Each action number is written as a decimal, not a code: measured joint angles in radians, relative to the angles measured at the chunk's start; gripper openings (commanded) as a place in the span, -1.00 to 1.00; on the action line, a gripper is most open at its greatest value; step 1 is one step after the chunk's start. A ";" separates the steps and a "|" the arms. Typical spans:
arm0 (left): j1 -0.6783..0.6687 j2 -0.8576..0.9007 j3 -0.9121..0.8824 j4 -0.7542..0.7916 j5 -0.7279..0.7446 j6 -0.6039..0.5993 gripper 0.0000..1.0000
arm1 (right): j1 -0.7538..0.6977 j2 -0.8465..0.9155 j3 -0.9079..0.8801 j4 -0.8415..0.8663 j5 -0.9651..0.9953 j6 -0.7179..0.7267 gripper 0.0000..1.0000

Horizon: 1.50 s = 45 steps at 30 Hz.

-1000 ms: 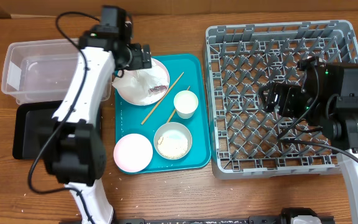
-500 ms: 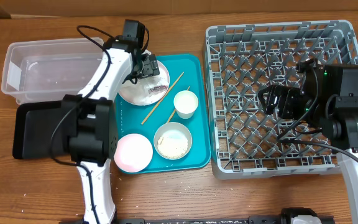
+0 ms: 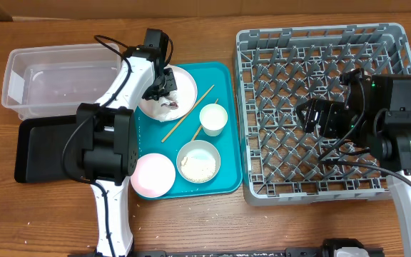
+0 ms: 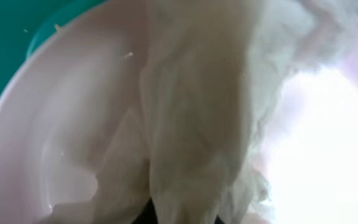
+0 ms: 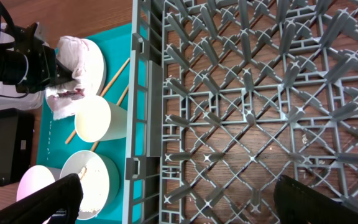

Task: Sort waste into correct bins and load items into the dishwasher
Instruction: 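Carry the tissue left and drop it into the clear plastic bin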

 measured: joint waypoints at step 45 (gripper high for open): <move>0.378 0.210 0.803 -0.502 0.023 -0.076 0.85 | 0.000 0.001 0.000 -0.012 0.000 0.000 1.00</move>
